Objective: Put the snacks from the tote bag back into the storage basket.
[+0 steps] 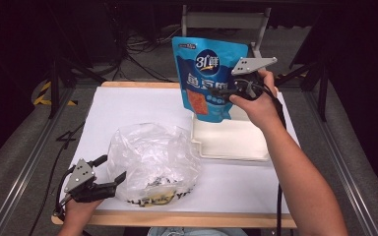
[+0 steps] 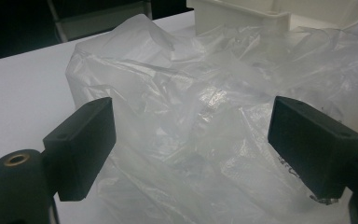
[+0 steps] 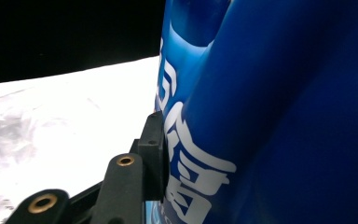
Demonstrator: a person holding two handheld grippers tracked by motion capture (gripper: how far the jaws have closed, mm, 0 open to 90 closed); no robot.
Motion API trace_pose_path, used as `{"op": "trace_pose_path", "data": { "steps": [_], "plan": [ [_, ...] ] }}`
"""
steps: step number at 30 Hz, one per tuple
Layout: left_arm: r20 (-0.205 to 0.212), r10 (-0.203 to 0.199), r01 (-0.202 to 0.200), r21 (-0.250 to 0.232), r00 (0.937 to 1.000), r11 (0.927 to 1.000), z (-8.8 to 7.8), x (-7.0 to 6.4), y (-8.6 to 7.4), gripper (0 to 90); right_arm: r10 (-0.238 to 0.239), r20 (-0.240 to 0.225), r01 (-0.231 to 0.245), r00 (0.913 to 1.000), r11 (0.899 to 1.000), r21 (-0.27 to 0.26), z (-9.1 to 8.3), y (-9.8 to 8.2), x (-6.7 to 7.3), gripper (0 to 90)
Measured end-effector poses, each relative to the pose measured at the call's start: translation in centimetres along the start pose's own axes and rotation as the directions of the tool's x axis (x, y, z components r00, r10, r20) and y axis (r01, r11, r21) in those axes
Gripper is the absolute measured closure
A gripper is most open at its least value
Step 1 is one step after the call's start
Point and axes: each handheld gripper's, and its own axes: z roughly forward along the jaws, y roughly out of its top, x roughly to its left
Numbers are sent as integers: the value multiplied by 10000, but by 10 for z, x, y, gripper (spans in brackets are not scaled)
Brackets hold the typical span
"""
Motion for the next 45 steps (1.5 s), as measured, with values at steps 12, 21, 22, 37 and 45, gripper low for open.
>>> {"op": "trace_pose_path", "data": {
  "steps": [12, 21, 22, 37, 45],
  "plan": [
    [-7, -66, 66, 22, 10000, 10000, 0, 0, -1, 158, 341, 680, -356, 9971, 9991, 219, -3, -14, -30, 614],
    [-6, -77, 77, 22, 10000, 10000, 1, 0, -1, 158, 616, 835, -636, 9946, 9978, 209, -2, -28, -47, 614],
    [-17, -87, 87, 20, 10000, 10000, 1, 1, -1, 157, 646, 819, -664, 9945, 9976, 197, -2, -29, -48, 615],
    [-17, -54, 54, 39, 10000, 10000, 1, 1, -1, 157, 856, 636, -878, 9943, 9956, 337, 11, -54, -49, 614],
    [8, -66, 66, 97, 10000, 9999, 1, 0, -1, 157, 818, 495, -841, 9954, 9954, 448, 15, -68, -46, 614]
  ]
}}
